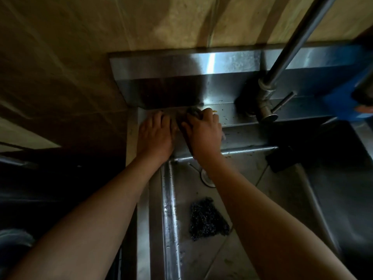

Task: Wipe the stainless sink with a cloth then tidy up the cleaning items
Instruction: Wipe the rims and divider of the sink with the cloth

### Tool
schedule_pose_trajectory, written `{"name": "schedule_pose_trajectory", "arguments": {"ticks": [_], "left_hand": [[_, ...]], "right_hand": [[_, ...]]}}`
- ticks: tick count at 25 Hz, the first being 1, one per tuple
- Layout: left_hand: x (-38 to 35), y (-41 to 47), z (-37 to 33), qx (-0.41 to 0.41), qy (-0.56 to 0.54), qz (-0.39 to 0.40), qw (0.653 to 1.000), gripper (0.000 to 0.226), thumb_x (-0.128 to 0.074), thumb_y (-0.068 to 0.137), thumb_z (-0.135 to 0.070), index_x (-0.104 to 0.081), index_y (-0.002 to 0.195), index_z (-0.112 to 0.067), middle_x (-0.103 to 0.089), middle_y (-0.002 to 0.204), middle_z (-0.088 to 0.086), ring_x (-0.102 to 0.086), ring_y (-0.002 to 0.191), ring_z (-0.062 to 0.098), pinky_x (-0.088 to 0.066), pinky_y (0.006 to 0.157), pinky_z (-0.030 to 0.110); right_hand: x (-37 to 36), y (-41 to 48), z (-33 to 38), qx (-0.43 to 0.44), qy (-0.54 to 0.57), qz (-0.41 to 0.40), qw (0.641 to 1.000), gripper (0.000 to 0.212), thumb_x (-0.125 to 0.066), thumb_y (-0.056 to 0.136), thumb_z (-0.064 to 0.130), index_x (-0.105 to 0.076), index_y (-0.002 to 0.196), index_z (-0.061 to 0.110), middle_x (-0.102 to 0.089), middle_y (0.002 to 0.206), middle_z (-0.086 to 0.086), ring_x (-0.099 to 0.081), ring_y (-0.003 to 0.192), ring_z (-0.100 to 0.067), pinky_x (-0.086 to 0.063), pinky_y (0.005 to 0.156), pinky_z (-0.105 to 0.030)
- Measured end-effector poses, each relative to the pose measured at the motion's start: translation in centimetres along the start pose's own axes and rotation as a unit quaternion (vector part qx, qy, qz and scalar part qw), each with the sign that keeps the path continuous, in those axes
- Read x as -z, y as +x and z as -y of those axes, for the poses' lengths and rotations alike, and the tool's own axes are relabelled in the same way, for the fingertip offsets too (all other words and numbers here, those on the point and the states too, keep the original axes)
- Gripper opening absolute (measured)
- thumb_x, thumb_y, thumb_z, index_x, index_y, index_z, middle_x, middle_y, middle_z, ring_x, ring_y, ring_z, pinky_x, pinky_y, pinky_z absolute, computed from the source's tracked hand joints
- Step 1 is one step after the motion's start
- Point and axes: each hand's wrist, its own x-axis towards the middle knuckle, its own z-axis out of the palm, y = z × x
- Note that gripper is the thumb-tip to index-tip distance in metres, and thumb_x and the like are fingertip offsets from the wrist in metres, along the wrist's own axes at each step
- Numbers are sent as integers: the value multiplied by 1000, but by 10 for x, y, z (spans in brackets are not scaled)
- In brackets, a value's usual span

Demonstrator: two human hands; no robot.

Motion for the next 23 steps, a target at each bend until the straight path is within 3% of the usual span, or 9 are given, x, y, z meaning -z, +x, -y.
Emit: {"name": "schedule_pose_trajectory", "arguments": {"ticks": [4,14,20,23], "left_hand": [[-1,2,1,-7,9,-24,1000,34,-45,91,-29,-52,111,-3,-53,114,23,-49,104,38,-38,87,45],[-1,1,3,-22,11,-13,1000,36,-37,91,-35,-50,110,-7,-50,117,21,-46,107,36,-34,90,43],[-2,0,1,-18,28,7,999,41,-30,92,-39,-47,114,-8,-47,120,20,-44,109,34,-32,94,43],[0,0,2,-28,19,-3,999,47,-25,89,-41,-50,110,-6,-50,117,21,-46,106,35,-34,92,44]], "right_hand": [[-2,12,-7,8,-62,-3,998,34,-44,92,43,-57,120,28,-44,129,-10,-39,111,-33,-34,88,-41],[17,12,-37,-181,-64,-33,981,34,-44,93,38,-58,118,20,-42,126,-13,-39,112,-35,-32,92,-45],[5,-6,-12,-110,-26,-12,993,34,-43,93,39,-55,122,27,-42,126,-8,-38,110,-32,-33,89,-43],[7,9,-19,-98,-58,-9,993,34,-42,92,40,-57,118,25,-43,127,-10,-38,111,-34,-33,89,-44]]}}
